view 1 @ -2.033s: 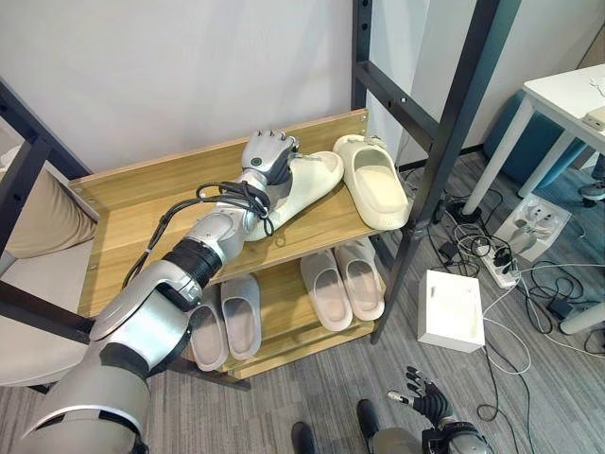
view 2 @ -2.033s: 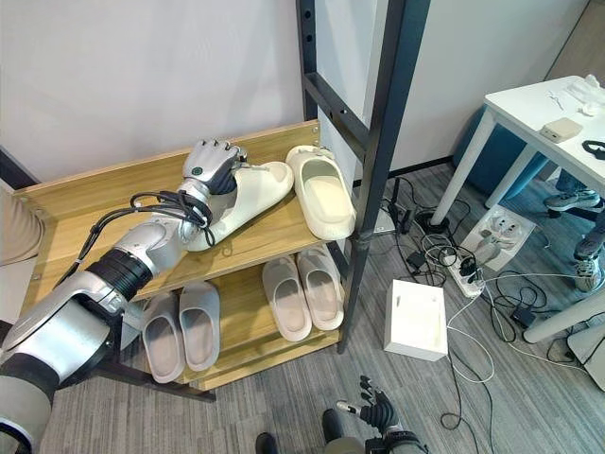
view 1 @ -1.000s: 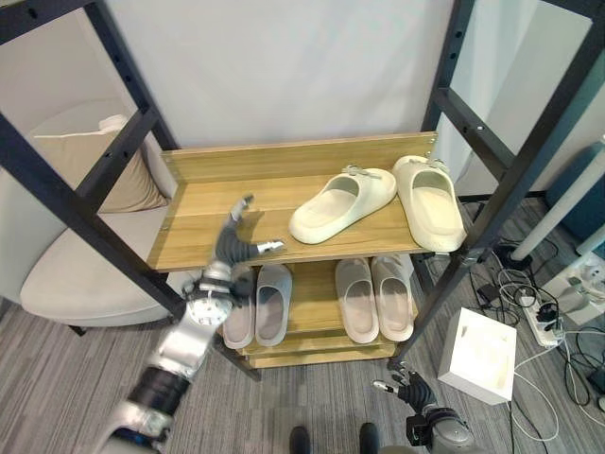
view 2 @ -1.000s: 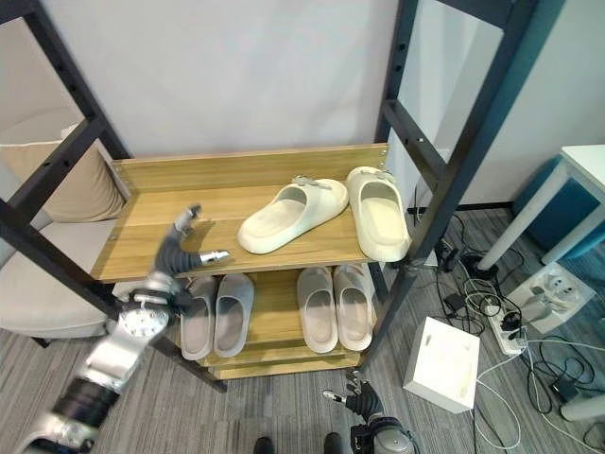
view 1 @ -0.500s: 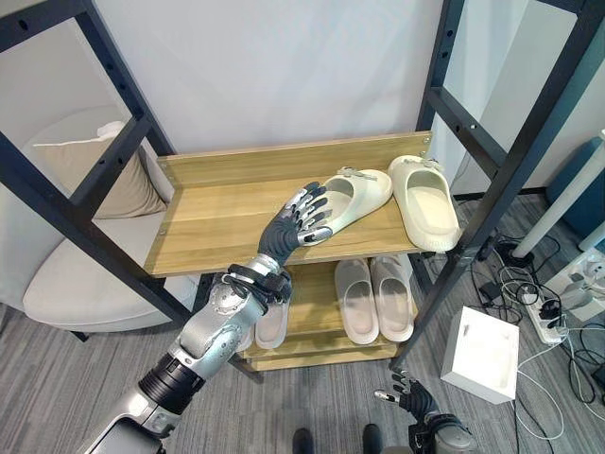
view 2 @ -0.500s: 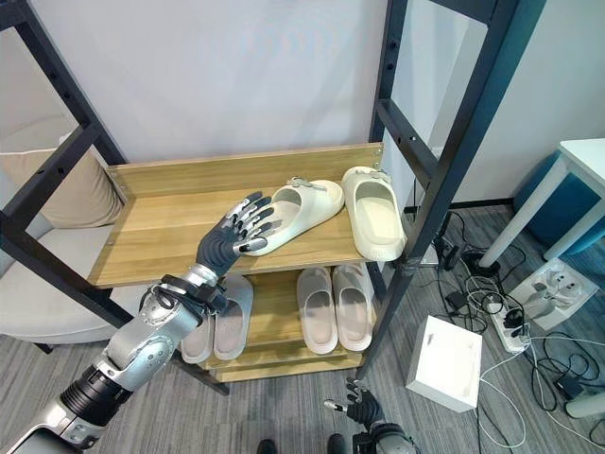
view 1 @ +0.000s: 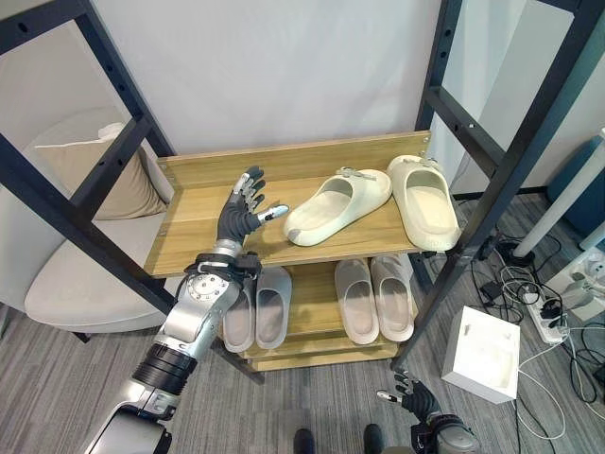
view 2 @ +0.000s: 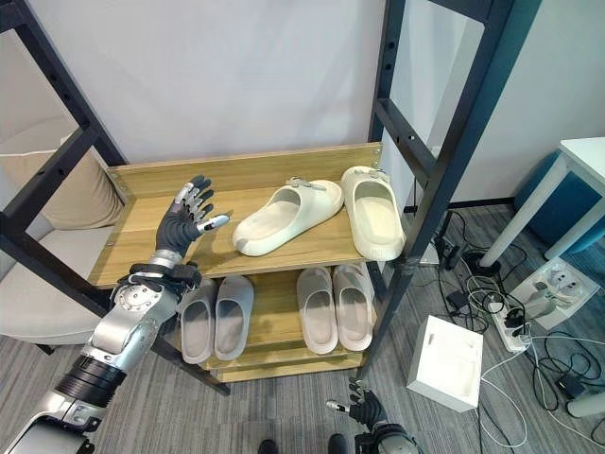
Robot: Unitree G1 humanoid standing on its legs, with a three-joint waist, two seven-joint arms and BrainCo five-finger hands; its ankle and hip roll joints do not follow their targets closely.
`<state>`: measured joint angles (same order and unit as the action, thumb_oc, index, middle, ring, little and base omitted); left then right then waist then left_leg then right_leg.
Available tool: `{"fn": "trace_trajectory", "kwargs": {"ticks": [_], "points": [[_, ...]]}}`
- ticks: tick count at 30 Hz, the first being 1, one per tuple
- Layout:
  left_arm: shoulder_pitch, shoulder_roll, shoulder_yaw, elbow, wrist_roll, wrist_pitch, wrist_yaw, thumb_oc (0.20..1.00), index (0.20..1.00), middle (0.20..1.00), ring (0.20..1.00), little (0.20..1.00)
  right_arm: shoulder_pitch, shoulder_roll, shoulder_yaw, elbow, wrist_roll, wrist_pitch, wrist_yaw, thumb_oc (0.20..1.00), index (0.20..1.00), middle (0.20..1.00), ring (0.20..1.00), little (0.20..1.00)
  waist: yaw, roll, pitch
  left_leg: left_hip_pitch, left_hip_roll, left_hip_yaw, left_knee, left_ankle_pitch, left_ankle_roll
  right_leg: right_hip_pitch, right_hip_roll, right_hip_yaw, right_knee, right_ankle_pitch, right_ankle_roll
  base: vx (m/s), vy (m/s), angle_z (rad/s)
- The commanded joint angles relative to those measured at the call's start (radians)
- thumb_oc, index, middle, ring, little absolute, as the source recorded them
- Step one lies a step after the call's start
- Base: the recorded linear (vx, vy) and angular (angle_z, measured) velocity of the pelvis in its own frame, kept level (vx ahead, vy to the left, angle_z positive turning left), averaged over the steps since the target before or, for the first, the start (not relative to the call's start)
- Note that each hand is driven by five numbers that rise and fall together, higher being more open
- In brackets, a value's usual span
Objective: Arrange the slippers neatly on the shoe rack.
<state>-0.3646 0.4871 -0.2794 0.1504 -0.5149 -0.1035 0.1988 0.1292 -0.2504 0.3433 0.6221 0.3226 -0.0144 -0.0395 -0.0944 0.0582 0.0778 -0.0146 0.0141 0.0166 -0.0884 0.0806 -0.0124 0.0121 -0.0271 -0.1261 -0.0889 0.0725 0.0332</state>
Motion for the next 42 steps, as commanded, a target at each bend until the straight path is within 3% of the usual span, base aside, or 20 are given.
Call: {"fn": "trace_trajectory", "kwargs": {"ticks": [1, 16, 25, 42], "points": [[-0.101, 0.031, -0.01, 0.031, 0.081, -0.037, -0.012, 1.0, 1.0, 1.0, 1.0, 1.0, -0.035, 0.026, 0.011, -0.025, -0.013, -0.037, 0.006, 1.0, 1.0, 1.0, 1.0, 1.0, -0.007, -0.041, 0.028, 0.091, -0.029, 0.027, 0.001, -0.194, 0.021, 0.071, -0.01, -0.022, 0.002, -0.185, 0.048, 0.0, 0.0, 0.0], [-0.058, 0.013, -0.127, -0.106, -0.046, 0.01, -0.136, 1.0, 1.0, 1.0, 1.0, 1.0, -0.043, 0.026, 0.013, -0.025, -0.009, -0.012, 0.019, 1.0, 1.0, 1.0, 1.0, 1.0, -0.008, -0.038, 0.033, 0.095, -0.029, 0.026, 0.001, -0.199, 0.025, 0.074, -0.009, -0.018, 0.002, -0.188, 0.048, 0.0, 0.0, 0.0], [-0.038, 0.019, -0.144, -0.203, -0.086, 0.012, -0.158, 1.0, 1.0, 1.0, 1.0, 1.0, -0.051, 0.029, 0.022, -0.016, -0.003, -0.01, 0.026, 1.0, 1.0, 1.0, 1.0, 1.0, -0.003, -0.036, 0.035, 0.096, -0.029, 0.022, 0.001, -0.199, 0.025, 0.077, -0.01, -0.022, 0.002, -0.19, 0.046, 0.0, 0.0, 0.0], [-0.172, -0.124, -0.232, -0.188, -0.091, 0.001, -0.13, 1.0, 1.0, 1.0, 1.0, 1.0, -0.056, 0.034, 0.024, -0.003, 0.018, -0.019, 0.013, 1.0, 1.0, 1.0, 1.0, 1.0, -0.024, -0.037, 0.038, 0.091, -0.031, 0.023, 0.001, -0.199, 0.029, 0.071, -0.01, -0.018, 0.002, -0.187, 0.047, 0.0, -0.001, -0.01]]}}
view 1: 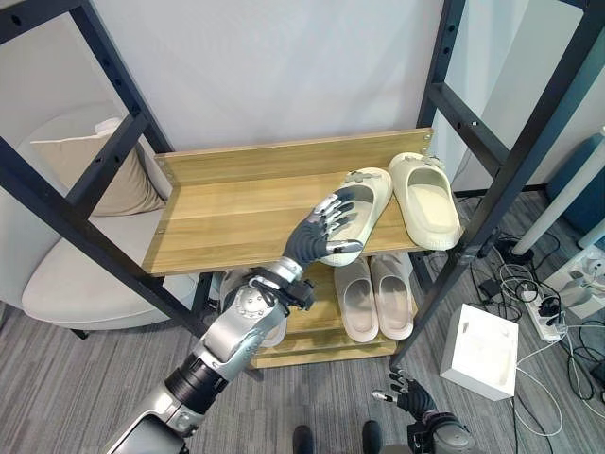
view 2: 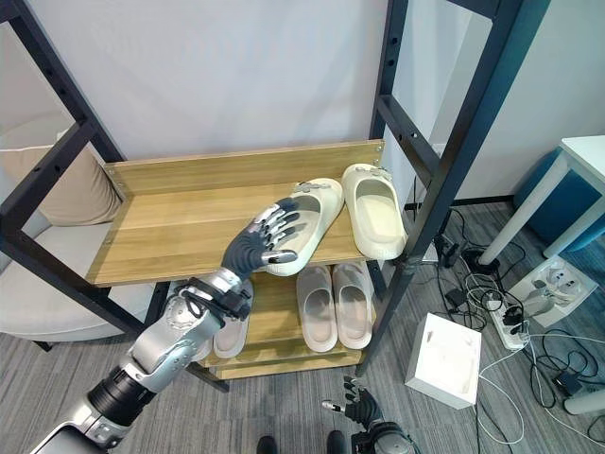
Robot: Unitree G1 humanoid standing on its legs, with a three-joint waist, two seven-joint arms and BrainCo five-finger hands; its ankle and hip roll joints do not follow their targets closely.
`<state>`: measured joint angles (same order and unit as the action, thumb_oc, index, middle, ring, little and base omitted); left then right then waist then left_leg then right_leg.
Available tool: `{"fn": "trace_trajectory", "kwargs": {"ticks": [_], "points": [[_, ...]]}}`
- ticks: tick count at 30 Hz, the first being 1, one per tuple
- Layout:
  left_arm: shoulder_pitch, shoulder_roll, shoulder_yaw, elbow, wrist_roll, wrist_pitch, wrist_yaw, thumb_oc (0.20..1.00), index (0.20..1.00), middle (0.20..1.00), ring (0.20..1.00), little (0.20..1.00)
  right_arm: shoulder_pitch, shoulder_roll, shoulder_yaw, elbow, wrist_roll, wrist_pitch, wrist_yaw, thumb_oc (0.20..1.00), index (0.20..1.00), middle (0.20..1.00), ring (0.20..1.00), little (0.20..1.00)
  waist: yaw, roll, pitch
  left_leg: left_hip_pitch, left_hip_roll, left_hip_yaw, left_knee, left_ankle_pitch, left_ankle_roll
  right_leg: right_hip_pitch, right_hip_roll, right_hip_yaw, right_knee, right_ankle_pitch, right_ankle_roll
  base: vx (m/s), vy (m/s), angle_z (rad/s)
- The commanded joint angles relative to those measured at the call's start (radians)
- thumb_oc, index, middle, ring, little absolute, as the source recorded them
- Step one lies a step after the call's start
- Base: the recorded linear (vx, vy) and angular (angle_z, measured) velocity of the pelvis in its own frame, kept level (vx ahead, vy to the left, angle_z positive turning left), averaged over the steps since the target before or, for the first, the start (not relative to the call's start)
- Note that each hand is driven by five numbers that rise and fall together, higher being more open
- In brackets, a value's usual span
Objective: Arrange the slippers neatly on the shoe rack.
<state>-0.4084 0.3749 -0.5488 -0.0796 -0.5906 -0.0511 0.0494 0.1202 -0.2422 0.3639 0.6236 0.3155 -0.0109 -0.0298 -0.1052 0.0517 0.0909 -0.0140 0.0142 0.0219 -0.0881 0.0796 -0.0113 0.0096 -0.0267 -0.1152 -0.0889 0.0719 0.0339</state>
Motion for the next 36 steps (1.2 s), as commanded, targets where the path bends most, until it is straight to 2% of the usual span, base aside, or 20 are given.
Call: {"fn": "trace_trajectory", "kwargs": {"ticks": [1, 7, 12, 19, 26, 30, 36], "points": [[-0.132, -0.014, 0.042, 0.042, -0.019, -0.055, 0.023, 1.0, 1.0, 1.0, 1.0, 1.0, -0.046, 0.025, 0.002, -0.001, 0.025, -0.024, 0.002, 1.0, 1.0, 1.0, 1.0, 1.0, -0.014, -0.03, 0.024, 0.091, -0.031, 0.02, 0.001, -0.197, 0.027, 0.073, -0.011, -0.029, 0.002, -0.186, 0.046, -0.01, -0.005, -0.06], [-0.128, -0.02, 0.075, 0.033, -0.034, -0.075, 0.049, 1.0, 1.0, 1.0, 1.0, 1.0, -0.039, 0.032, -0.002, 0.001, 0.033, -0.029, -0.002, 1.0, 1.0, 1.0, 1.0, 1.0, -0.014, -0.031, 0.022, 0.092, -0.032, 0.02, 0.001, -0.197, 0.027, 0.074, -0.011, -0.029, 0.002, -0.187, 0.045, 0.0, -0.002, -0.03], [-0.092, 0.003, 0.165, 0.04, 0.02, -0.101, 0.101, 1.0, 1.0, 1.0, 1.0, 1.0, -0.038, 0.043, -0.004, 0.002, 0.04, -0.039, -0.007, 1.0, 1.0, 1.0, 1.0, 1.0, -0.004, -0.032, 0.02, 0.09, -0.033, 0.017, 0.001, -0.195, 0.027, 0.075, -0.012, -0.033, 0.002, -0.186, 0.044, 0.0, 0.0, 0.0], [-0.03, 0.059, 0.244, 0.138, 0.11, -0.092, 0.126, 1.0, 1.0, 1.0, 1.0, 1.0, -0.044, 0.045, -0.013, 0.018, 0.028, -0.04, -0.007, 1.0, 1.0, 1.0, 1.0, 1.0, 0.008, -0.034, 0.02, 0.09, -0.032, 0.013, 0.001, -0.194, 0.025, 0.076, -0.011, -0.04, 0.002, -0.186, 0.043, 0.0, 0.0, 0.0], [0.021, 0.069, 0.206, 0.125, 0.115, -0.067, 0.067, 1.0, 1.0, 1.0, 1.0, 1.0, -0.042, 0.041, -0.009, 0.015, 0.023, -0.03, 0.001, 1.0, 1.0, 1.0, 1.0, 1.0, 0.011, -0.036, 0.019, 0.09, -0.033, 0.014, 0.001, -0.196, 0.026, 0.076, -0.011, -0.04, 0.002, -0.185, 0.045, 0.0, 0.0, 0.0], [0.028, 0.062, 0.158, 0.095, 0.073, -0.045, 0.028, 1.0, 1.0, 1.0, 1.0, 1.0, -0.047, 0.041, -0.005, 0.017, 0.02, -0.019, 0.006, 1.0, 1.0, 1.0, 1.0, 1.0, 0.012, -0.036, 0.021, 0.089, -0.033, 0.012, 0.001, -0.195, 0.027, 0.074, -0.012, -0.04, 0.002, -0.183, 0.046, 0.0, 0.0, 0.0], [-0.033, 0.024, 0.075, 0.078, 0.026, -0.029, 0.003, 1.0, 1.0, 1.0, 1.0, 1.0, -0.056, 0.038, 0.007, 0.016, 0.029, -0.011, 0.011, 1.0, 1.0, 1.0, 1.0, 1.0, 0.001, -0.036, 0.021, 0.087, -0.033, 0.012, 0.001, -0.197, 0.029, 0.071, -0.013, -0.036, 0.002, -0.184, 0.047, 0.0, 0.0, 0.0]]}}
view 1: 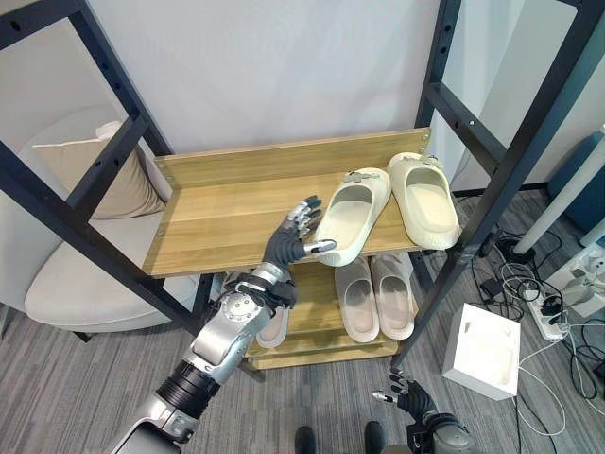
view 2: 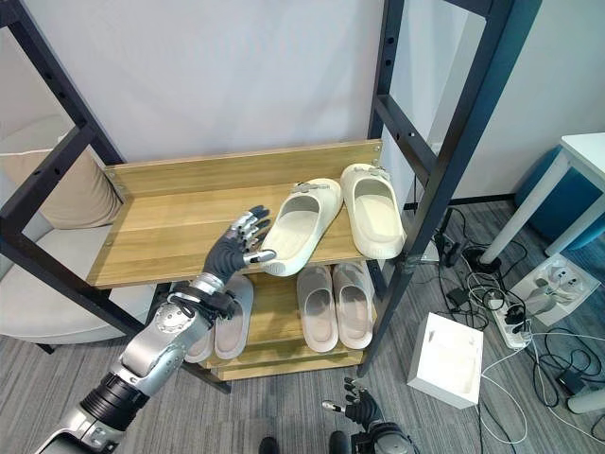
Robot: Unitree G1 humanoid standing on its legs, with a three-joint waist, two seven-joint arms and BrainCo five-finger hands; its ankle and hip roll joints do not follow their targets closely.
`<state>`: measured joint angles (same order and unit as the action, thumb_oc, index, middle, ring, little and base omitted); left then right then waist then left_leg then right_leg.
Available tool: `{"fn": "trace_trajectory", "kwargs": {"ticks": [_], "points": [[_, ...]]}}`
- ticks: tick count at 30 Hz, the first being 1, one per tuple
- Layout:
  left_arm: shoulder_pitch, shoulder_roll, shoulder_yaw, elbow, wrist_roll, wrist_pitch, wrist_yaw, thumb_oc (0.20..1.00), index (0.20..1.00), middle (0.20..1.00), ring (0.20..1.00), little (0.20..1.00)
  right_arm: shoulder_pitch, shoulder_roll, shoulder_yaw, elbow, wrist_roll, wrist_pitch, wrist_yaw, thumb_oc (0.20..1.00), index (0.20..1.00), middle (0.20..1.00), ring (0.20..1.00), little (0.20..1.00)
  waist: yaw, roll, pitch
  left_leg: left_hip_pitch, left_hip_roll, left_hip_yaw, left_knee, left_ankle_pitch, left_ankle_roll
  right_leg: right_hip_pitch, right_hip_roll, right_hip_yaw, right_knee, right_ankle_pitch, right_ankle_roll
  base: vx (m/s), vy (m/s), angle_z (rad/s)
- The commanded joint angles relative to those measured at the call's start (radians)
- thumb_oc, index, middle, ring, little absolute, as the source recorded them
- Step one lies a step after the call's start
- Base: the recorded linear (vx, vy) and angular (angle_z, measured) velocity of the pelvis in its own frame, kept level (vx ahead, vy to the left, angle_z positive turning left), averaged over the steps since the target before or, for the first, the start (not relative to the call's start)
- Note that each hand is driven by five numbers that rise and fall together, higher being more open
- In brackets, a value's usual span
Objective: Arrange the slippers neatly on the shoe rack.
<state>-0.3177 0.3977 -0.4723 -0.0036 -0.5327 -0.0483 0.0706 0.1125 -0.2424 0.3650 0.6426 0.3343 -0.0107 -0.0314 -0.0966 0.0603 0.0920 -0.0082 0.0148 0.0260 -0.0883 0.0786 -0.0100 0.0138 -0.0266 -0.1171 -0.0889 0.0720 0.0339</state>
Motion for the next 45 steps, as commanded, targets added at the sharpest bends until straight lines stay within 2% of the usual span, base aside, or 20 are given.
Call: {"fn": "trace_trajectory", "kwargs": {"ticks": [1, 8, 15, 25, 32, 34, 37, 45], "points": [[-0.139, -0.012, -0.011, 0.008, -0.033, -0.032, -0.015, 1.0, 1.0, 1.0, 1.0, 1.0, -0.052, 0.037, 0.007, 0.0, 0.012, -0.012, 0.011, 1.0, 1.0, 1.0, 1.0, 1.0, -0.01, -0.045, 0.02, 0.082, -0.034, 0.009, 0.001, -0.197, 0.027, 0.067, -0.013, -0.034, 0.002, -0.184, 0.047, 0.0, 0.0, 0.0], [-0.201, -0.062, -0.042, 0.053, -0.024, -0.037, 0.006, 1.0, 1.0, 1.0, 1.0, 1.0, -0.045, 0.036, 0.01, -0.014, 0.024, -0.015, 0.007, 1.0, 1.0, 1.0, 1.0, 1.0, -0.024, -0.044, 0.019, 0.081, -0.033, 0.018, 0.001, -0.198, 0.028, 0.062, -0.012, -0.025, 0.002, -0.183, 0.048, 0.0, -0.001, -0.01], [-0.31, -0.141, -0.063, 0.205, 0.009, -0.052, 0.064, 1.0, 1.0, 1.0, 1.0, 1.0, -0.034, 0.027, 0.006, -0.014, 0.036, -0.023, -0.006, 1.0, 1.0, 1.0, 1.0, 1.0, -0.052, -0.041, 0.017, 0.075, -0.034, 0.03, 0.001, -0.198, 0.027, 0.051, -0.011, -0.014, 0.002, -0.178, 0.051, 0.0, 0.0, -0.01], [-0.344, -0.144, -0.071, 0.262, 0.062, -0.048, 0.07, 1.0, 1.0, 1.0, 1.0, 1.0, -0.016, 0.018, -0.002, -0.024, 0.036, -0.028, -0.007, 1.0, 1.0, 1.0, 1.0, 1.0, -0.064, -0.043, 0.015, 0.07, -0.031, 0.041, 0.001, -0.199, 0.025, 0.039, -0.008, -0.003, 0.002, -0.175, 0.053, 0.0, -0.001, -0.01], [-0.361, -0.126, -0.073, 0.281, 0.165, -0.045, 0.075, 1.0, 1.0, 1.0, 1.0, 1.0, -0.014, 0.019, -0.006, -0.018, 0.034, -0.036, -0.005, 1.0, 1.0, 1.0, 1.0, 1.0, -0.066, -0.047, 0.017, 0.062, -0.029, 0.039, 0.001, -0.197, 0.024, 0.032, -0.008, -0.003, 0.002, -0.175, 0.054, 0.01, -0.004, -0.04], [-0.386, -0.124, -0.072, 0.321, 0.255, -0.046, 0.1, 1.0, 1.0, 1.0, 1.0, 1.0, -0.014, 0.016, -0.006, -0.024, 0.035, -0.046, -0.004, 1.0, 1.0, 1.0, 1.0, 1.0, -0.068, -0.049, 0.017, 0.061, -0.029, 0.04, 0.001, -0.197, 0.023, 0.029, -0.007, -0.003, 0.002, -0.175, 0.054, 0.0, 0.0, 0.0], [-0.408, -0.13, -0.07, 0.38, 0.319, -0.039, 0.128, 1.0, 1.0, 1.0, 1.0, 1.0, -0.012, 0.015, -0.005, -0.022, 0.034, -0.053, -0.009, 1.0, 1.0, 1.0, 1.0, 1.0, -0.073, -0.051, 0.017, 0.059, -0.029, 0.044, 0.001, -0.197, 0.022, 0.025, -0.007, 0.001, 0.002, -0.174, 0.055, 0.0, 0.0, 0.0], [-0.461, -0.148, -0.083, 0.489, 0.389, -0.029, 0.177, 1.0, 1.0, 1.0, 1.0, 1.0, 0.008, 0.007, -0.007, -0.035, 0.032, -0.063, -0.026, 1.0, 1.0, 1.0, 1.0, 1.0, -0.089, -0.053, 0.015, 0.055, -0.027, 0.061, 0.001, -0.202, 0.023, 0.014, -0.005, 0.016, 0.002, -0.17, 0.059, 0.02, 0.003, -0.04]]}}
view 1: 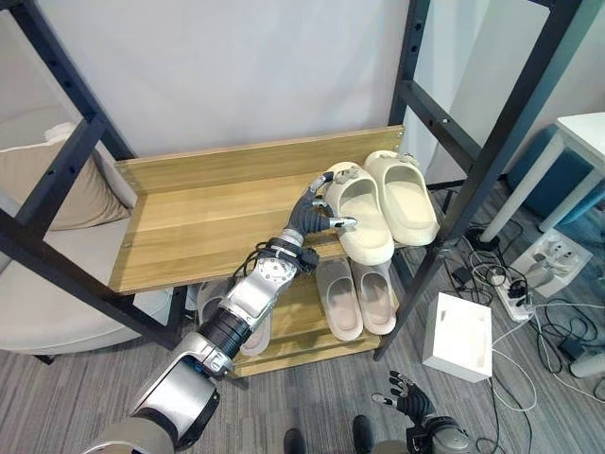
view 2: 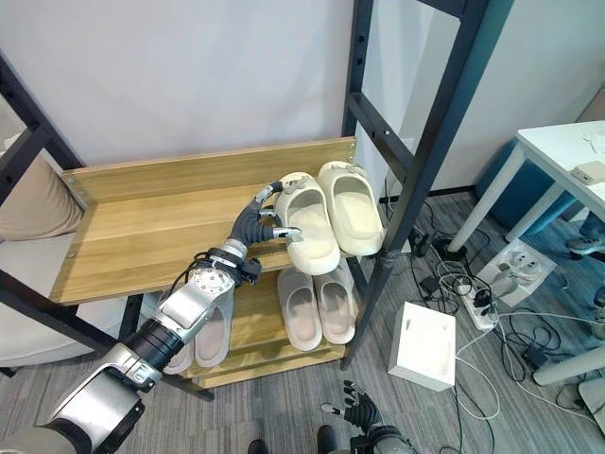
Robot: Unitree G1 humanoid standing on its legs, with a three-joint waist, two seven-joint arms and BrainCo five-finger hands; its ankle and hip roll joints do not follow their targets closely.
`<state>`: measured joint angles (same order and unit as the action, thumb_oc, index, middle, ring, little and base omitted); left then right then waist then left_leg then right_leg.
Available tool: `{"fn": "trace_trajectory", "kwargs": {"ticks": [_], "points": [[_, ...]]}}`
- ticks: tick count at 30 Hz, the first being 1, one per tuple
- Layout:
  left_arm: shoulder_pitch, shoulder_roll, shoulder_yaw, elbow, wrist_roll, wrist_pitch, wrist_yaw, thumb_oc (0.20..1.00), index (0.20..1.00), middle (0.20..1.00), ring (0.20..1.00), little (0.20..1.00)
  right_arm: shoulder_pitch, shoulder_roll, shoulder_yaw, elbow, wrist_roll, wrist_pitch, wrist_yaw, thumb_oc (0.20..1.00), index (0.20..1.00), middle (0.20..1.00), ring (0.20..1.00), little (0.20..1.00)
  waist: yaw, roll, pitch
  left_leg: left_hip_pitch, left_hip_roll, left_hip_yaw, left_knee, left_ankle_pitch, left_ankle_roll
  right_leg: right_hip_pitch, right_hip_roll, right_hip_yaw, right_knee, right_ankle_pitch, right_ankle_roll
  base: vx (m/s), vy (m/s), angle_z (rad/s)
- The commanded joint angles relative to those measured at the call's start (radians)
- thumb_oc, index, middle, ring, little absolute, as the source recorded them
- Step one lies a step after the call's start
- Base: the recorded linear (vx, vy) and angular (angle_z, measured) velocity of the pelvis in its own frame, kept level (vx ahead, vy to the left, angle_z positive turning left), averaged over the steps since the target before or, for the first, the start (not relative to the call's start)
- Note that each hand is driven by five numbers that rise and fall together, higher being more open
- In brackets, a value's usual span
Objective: Arrange the slippers neatly on the shoe rack.
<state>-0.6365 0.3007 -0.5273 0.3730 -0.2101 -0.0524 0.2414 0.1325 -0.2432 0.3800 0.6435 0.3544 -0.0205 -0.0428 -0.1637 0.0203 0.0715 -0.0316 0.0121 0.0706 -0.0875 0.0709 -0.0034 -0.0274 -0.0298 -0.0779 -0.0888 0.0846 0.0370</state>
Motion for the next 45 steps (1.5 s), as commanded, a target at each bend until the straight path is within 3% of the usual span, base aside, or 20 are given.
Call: {"fn": "trace_trajectory", "kwargs": {"ticks": [1, 16, 26, 32, 38, 45], "points": [[-0.143, -0.051, -0.028, 0.112, 0.066, -0.025, 0.007, 1.0, 1.0, 1.0, 1.0, 1.0, -0.012, 0.007, -0.022, -0.036, 0.012, -0.053, -0.015, 1.0, 1.0, 1.0, 1.0, 1.0, -0.022, -0.013, 0.036, 0.078, -0.024, 0.016, 0.0, -0.194, 0.016, 0.055, -0.001, -0.023, 0.001, -0.183, 0.056, 0.0, 0.0, 0.0], [-0.25, -0.018, -0.026, 0.317, 0.121, -0.002, 0.109, 1.0, 1.0, 1.0, 1.0, 1.0, 0.047, -0.016, -0.043, -0.076, 0.028, -0.072, -0.036, 1.0, 1.0, 1.0, 1.0, 1.0, -0.049, -0.019, 0.031, 0.072, -0.016, 0.042, 0.0, -0.196, 0.012, 0.035, 0.005, -0.001, 0.001, -0.178, 0.06, 0.01, -0.004, -0.05], [-0.384, 0.051, -0.038, 0.408, 0.174, -0.007, 0.214, 1.0, 1.0, 1.0, 1.0, 1.0, 0.073, -0.036, -0.038, -0.093, 0.039, -0.099, -0.048, 1.0, 1.0, 1.0, 1.0, 1.0, -0.069, -0.026, 0.024, 0.075, -0.01, 0.062, 0.0, -0.198, 0.009, 0.029, 0.011, 0.018, 0.001, -0.174, 0.064, 0.0, -0.011, -0.07], [-0.393, 0.073, -0.039, 0.374, 0.257, -0.007, 0.294, 1.0, 1.0, 1.0, 1.0, 1.0, 0.069, -0.042, -0.039, -0.096, 0.045, -0.124, -0.064, 1.0, 1.0, 1.0, 1.0, 1.0, -0.072, -0.03, 0.027, 0.083, -0.009, 0.063, 0.0, -0.2, 0.009, 0.036, 0.012, 0.018, 0.001, -0.175, 0.064, -0.02, 0.001, -0.06], [-0.304, 0.119, -0.026, 0.172, 0.36, -0.013, 0.286, 1.0, 1.0, 1.0, 1.0, 1.0, 0.062, -0.023, -0.04, -0.091, 0.047, -0.13, -0.056, 1.0, 1.0, 1.0, 1.0, 1.0, -0.052, -0.034, 0.028, 0.086, -0.011, 0.051, 0.0, -0.2, 0.011, 0.045, 0.008, 0.007, 0.001, -0.175, 0.065, -0.03, 0.007, -0.01], [-0.21, 0.116, 0.04, -0.042, 0.32, -0.069, 0.28, 1.0, 1.0, 1.0, 1.0, 1.0, 0.025, 0.001, -0.023, -0.069, 0.04, -0.13, -0.048, 1.0, 1.0, 1.0, 1.0, 1.0, -0.025, -0.043, 0.024, 0.084, -0.017, 0.029, 0.0, -0.195, 0.012, 0.052, 0.005, -0.012, 0.001, -0.173, 0.062, -0.03, 0.006, 0.08]]}}
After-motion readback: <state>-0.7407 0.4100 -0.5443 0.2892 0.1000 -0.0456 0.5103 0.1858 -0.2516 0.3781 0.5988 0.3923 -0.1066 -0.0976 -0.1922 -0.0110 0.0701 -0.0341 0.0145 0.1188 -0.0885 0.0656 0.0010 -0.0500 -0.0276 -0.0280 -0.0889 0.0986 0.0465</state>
